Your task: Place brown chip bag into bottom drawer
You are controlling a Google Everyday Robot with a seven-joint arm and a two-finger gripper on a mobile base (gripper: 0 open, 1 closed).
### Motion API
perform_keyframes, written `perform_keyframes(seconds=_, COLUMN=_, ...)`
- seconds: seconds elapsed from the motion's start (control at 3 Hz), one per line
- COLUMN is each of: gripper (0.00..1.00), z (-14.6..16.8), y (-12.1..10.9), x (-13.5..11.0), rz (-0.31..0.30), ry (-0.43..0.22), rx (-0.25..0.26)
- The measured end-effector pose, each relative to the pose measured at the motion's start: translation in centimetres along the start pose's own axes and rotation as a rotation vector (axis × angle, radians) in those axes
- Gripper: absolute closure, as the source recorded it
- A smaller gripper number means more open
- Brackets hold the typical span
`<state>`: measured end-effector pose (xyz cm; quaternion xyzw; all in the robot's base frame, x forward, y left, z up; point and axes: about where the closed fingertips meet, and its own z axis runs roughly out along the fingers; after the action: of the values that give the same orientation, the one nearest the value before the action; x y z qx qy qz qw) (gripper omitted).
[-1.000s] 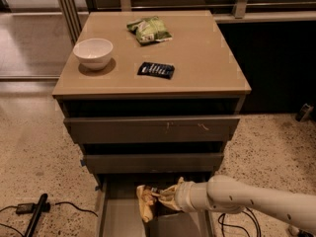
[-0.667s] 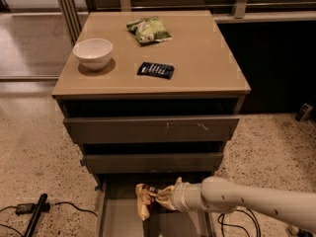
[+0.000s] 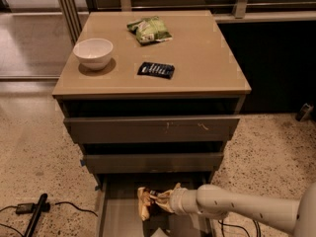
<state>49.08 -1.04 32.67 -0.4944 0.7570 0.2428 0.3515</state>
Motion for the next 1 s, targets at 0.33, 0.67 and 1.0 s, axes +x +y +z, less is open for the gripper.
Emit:
perform_keyframes(seconds=0.33, gripper=1.0, z=2.1, y=-0.4, x=2.1, rz=0.014, ry=-0.031, rx=-0.006)
perform_keyframes(seconds=0.67, gripper=1.0, z=3.7, y=-0.9, x=3.6, rz=0.012, ry=-0.056, rx=-0.005)
perform_keyframes(seconds=1.0, gripper=1.0, z=4.9, y=-2.1, x=4.8, rz=-0.011, ry=-0.073, rx=0.011)
